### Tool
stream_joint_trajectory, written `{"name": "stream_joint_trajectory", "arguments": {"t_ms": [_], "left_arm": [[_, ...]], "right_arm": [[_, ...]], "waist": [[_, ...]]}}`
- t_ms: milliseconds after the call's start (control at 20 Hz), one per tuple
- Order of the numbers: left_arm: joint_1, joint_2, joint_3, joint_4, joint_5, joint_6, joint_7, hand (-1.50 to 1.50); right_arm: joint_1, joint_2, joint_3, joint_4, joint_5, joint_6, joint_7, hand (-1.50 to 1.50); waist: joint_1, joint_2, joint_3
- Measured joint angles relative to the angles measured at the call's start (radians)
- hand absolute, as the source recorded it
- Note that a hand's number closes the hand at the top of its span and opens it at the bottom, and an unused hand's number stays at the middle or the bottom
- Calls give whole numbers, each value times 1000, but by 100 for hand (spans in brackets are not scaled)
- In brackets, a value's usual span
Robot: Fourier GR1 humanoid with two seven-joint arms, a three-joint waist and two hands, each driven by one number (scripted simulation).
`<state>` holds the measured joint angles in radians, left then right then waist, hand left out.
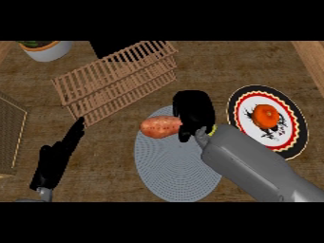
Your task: Pick the sweet potato from the placemat and place it in the tiered shelf
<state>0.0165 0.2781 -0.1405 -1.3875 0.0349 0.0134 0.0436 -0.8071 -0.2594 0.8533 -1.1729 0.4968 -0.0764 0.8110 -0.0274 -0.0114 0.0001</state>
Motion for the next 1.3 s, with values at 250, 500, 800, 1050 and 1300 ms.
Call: {"name": "stream_joint_trajectory", "arguments": {"t_ms": [250, 500, 800, 1050, 1300], "left_arm": [[-10, -4, 8, 32, -3, -8, -19, 0], [-19, -12, 9, 33, -7, -8, -13, 0], [-37, -24, 6, 37, -28, -15, -9, 0], [-36, -37, 0, 35, -41, -22, -18, 0], [-47, -40, 2, 22, -44, -36, -2, 0]], "right_arm": [[-1, -146, -81, -248, 19, 11, -8, 150], [-24, -180, -225, -415, -5, -23, 14, 150], [-131, -138, -375, -387, -1, 27, 23, 150], [-279, -66, -453, -181, 45, 38, -25, 150], [-395, 6, -522, 74, 86, -12, -126, 150]], "waist": [[-2, 1, 0], [7, 3, 0], [28, 9, 0], [42, 13, -1], [54, 17, -1]]}}
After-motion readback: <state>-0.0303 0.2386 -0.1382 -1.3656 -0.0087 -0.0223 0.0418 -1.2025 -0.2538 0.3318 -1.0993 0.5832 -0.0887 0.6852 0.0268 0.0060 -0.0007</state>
